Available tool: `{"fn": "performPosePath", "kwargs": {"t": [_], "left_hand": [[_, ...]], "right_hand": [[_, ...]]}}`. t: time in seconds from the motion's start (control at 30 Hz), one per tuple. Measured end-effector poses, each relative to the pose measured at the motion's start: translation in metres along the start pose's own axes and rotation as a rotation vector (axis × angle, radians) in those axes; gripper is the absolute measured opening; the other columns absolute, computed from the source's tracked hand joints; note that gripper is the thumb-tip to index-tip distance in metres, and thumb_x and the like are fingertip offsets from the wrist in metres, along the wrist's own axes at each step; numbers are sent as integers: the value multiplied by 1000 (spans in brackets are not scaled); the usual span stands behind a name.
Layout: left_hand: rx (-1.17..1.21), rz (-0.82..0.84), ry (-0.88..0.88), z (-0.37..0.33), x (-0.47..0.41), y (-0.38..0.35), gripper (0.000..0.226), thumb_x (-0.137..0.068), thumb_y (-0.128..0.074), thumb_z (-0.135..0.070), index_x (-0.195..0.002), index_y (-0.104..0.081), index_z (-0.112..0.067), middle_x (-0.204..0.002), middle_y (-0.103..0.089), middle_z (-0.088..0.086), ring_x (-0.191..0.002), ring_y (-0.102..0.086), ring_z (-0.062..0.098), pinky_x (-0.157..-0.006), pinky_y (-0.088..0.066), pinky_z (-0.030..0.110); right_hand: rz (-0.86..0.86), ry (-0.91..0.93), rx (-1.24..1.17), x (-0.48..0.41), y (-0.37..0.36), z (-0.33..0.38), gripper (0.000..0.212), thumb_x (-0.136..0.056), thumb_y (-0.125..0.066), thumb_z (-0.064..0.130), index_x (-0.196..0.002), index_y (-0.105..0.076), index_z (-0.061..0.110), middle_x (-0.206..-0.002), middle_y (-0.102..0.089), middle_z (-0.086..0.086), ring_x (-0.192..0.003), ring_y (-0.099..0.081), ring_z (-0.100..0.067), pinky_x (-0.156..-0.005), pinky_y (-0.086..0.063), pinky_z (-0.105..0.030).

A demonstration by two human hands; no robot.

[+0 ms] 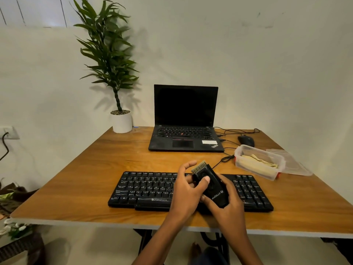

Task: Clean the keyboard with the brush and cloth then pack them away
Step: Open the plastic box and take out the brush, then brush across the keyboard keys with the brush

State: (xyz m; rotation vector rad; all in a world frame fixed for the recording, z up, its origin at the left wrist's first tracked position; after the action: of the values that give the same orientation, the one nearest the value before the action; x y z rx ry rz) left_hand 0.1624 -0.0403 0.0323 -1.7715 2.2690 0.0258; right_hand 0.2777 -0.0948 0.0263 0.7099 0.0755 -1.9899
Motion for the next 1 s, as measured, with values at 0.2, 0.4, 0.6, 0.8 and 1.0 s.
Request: {"fn": "performPosePath", "kwargs": {"t": [0.2,0.4,0.6,0.8,1.0], "left_hand": [[-8,-13,-24,-1,1,-1,37,-91,-57,-8,-115,-46,-34,-96,-67,11,-82,-70,15,-61,-55,25],[80,32,105,9,3,-8,41,-89,-60,-10,-119,-49,-36,-99,-69,9,-84,-69,14,-63,-54,21],[166,132,322,37,17,-25,26,-85,-64,-10,-110,-59,-15,-104,-65,9,-86,-68,20,-55,-56,25],[70,262,342,45,24,-69,26,-85,-68,-16,-109,-59,-14,-103,-64,4,-81,-69,17,-59,-58,28],[-593,158,-115,29,8,-58,23,-91,-55,-39,-111,-61,-29,-92,-59,-21,-79,-58,-10,-70,-48,10]], "right_hand": [[-8,-22,6,4,0,-5,65,-68,-81,11,-111,-45,44,-107,-55,21,-100,-53,7,-76,-41,-1],[-1,-129,-85,5,16,-5,71,-60,-86,18,-112,-46,45,-109,-48,29,-96,-50,18,-73,-44,-4],[-92,-516,-939,28,33,-36,76,-38,-89,28,-109,-60,23,-75,-68,-9,-47,-57,-14,-36,-44,-23],[-208,-527,-925,31,51,-42,36,-66,-59,10,-102,-60,15,-69,-69,-3,-44,-57,-8,-35,-43,-17],[-462,-631,-989,33,102,-76,10,-78,-61,19,-86,-54,18,-88,-63,-9,-52,-58,-11,-34,-41,-14]]}}
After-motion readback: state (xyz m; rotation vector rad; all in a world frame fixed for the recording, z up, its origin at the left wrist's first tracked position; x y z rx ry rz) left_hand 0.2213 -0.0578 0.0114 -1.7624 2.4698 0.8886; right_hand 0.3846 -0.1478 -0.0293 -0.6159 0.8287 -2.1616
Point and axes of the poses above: each hand's wrist, its own x-axis away from the middle knuckle, its own y-axis out of the back of the hand, z = x × y, the point moved 9 cm from there along -x, towards the middle knuckle
